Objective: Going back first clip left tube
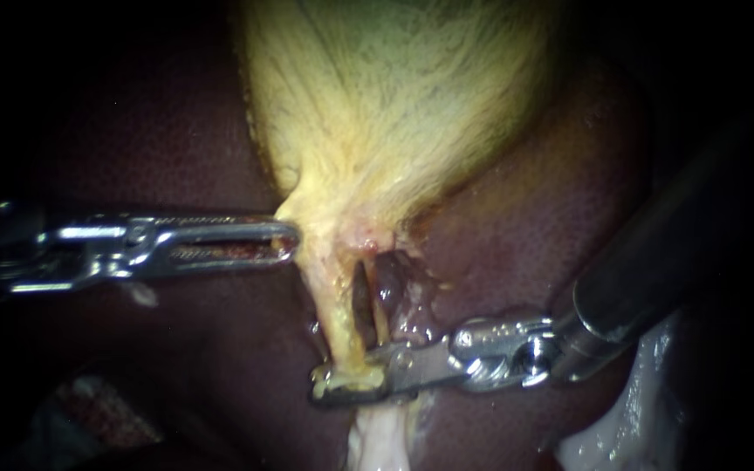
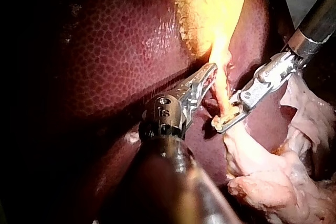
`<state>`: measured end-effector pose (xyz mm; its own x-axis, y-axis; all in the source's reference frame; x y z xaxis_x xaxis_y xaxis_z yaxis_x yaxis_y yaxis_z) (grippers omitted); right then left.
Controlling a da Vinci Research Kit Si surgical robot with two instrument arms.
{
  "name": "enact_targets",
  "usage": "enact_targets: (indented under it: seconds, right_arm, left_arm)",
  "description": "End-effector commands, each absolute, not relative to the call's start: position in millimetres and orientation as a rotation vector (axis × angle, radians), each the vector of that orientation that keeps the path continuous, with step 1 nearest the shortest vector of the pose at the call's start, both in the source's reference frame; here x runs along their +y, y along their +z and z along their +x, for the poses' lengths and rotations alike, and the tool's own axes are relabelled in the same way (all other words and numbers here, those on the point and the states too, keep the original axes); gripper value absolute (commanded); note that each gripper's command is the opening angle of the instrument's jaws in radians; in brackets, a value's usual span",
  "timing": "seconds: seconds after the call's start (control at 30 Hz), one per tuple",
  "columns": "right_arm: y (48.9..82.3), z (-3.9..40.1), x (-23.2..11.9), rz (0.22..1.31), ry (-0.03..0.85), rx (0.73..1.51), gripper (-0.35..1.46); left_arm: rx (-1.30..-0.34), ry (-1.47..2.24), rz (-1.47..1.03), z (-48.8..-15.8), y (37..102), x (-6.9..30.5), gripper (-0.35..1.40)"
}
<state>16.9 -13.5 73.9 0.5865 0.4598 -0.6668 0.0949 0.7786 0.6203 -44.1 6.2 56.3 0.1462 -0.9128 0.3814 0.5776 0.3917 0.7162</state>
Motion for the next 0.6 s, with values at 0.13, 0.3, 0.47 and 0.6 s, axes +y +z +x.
enact_targets:
  seconds: [0.13, 0.3, 0.47, 0.6]
  right_arm:
    - [73.9, 16.9, -13.5, 0.666, 0.232, 0.935, -0.35]
    - [73.9, 16.9, -13.5, 0.666, 0.232, 0.935, -0.35]
    - [73.8, 16.9, -13.5, 0.666, 0.231, 0.935, -0.35]
    - [73.9, 17.1, -13.5, 0.649, 0.214, 0.939, 0.07]
  left_arm:
    - [-0.895, -1.127, 0.453, -44.1, 56.3, 6.2, -0.32]
    - [-0.895, -1.127, 0.453, -44.1, 56.2, 6.2, -0.35]
    - [-0.895, -1.129, 0.45, -44.1, 56.2, 6.2, -0.35]
    - [-0.895, -1.129, 0.451, -44.1, 56.2, 6.3, -0.35]
